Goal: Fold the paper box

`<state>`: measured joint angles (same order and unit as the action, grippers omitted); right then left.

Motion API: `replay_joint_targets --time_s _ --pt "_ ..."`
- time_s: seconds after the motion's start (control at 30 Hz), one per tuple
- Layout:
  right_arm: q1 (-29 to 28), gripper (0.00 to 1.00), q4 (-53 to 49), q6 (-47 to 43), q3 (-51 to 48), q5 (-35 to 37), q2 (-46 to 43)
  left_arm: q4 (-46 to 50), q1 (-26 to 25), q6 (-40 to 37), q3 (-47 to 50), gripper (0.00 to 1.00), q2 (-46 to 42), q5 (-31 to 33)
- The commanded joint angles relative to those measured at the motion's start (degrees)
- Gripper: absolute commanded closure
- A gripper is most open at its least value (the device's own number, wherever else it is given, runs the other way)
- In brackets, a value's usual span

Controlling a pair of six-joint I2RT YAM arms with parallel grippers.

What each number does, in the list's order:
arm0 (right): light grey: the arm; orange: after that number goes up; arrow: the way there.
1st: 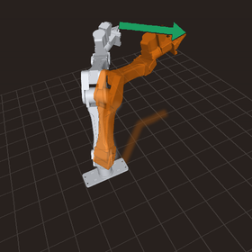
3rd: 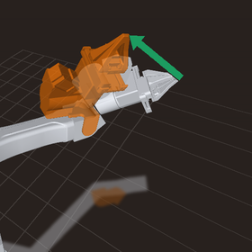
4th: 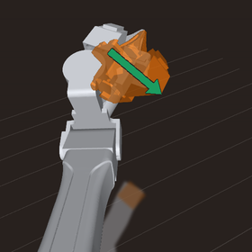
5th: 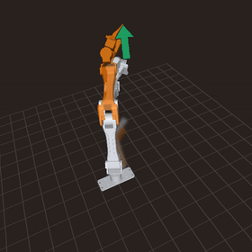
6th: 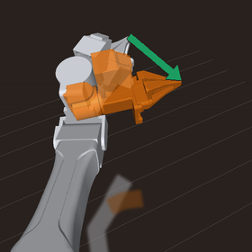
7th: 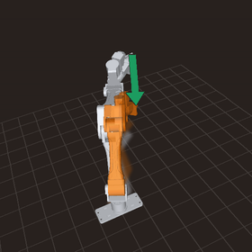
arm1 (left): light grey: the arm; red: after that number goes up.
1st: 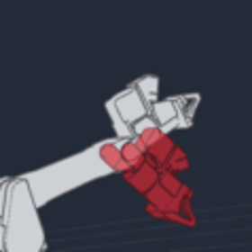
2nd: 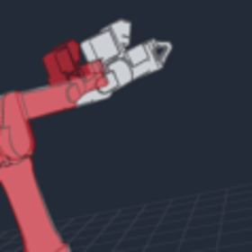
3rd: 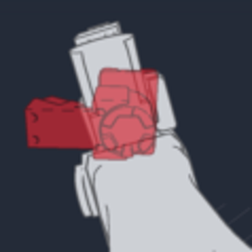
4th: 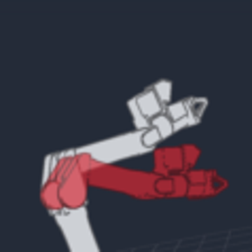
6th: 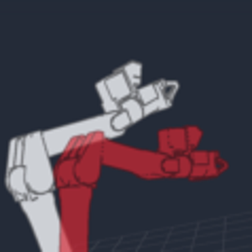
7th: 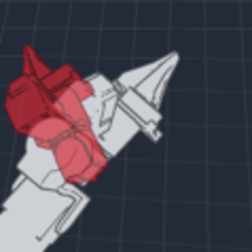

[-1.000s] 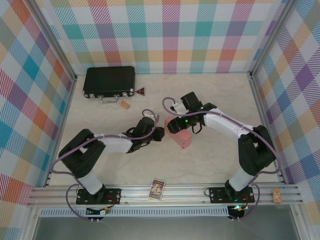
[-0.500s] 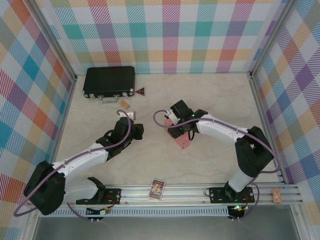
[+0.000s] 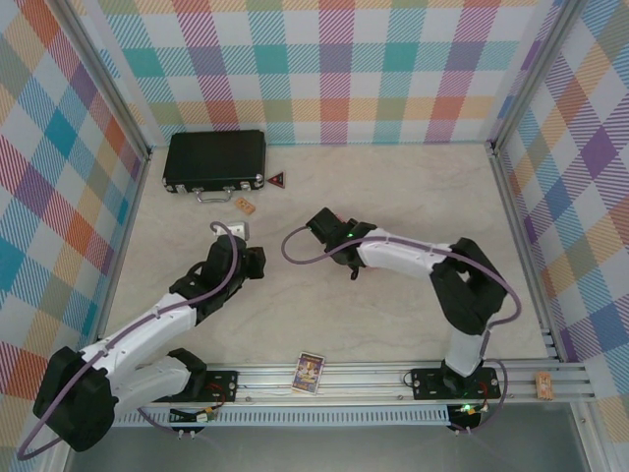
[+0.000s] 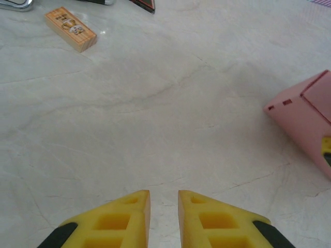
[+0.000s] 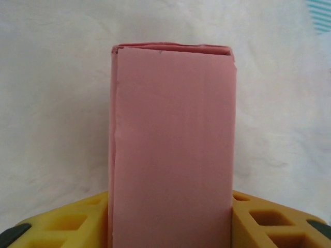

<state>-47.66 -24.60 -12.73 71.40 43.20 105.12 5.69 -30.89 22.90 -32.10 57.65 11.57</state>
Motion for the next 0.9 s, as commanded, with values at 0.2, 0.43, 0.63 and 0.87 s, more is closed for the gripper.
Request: replay_joint_targets --time_s 0.2,0.43,0.63,0.87 --pt "-2.9 0.43 4.6 -1.6 2.7 13.7 8.0 2.6 2.2 -0.3 2.2 0.79 -2.9 0.6" --pt "-3.1 0.26 1.9 3.4 3.5 4.9 6.2 2.2 2.9 -0.3 2.3 0.78 -2.6 -0.7" --pt "-2.0 0.17 5.7 6.7 -1.9 -13.7 -4.3 1.9 3.2 -0.6 1.8 0.7 -1.3 -0.9" --pt "6.7 0.17 16.0 18.3 -13.6 -23.0 -18.1 2.6 3.6 -2.5 -0.3 0.61 0.4 3.9"
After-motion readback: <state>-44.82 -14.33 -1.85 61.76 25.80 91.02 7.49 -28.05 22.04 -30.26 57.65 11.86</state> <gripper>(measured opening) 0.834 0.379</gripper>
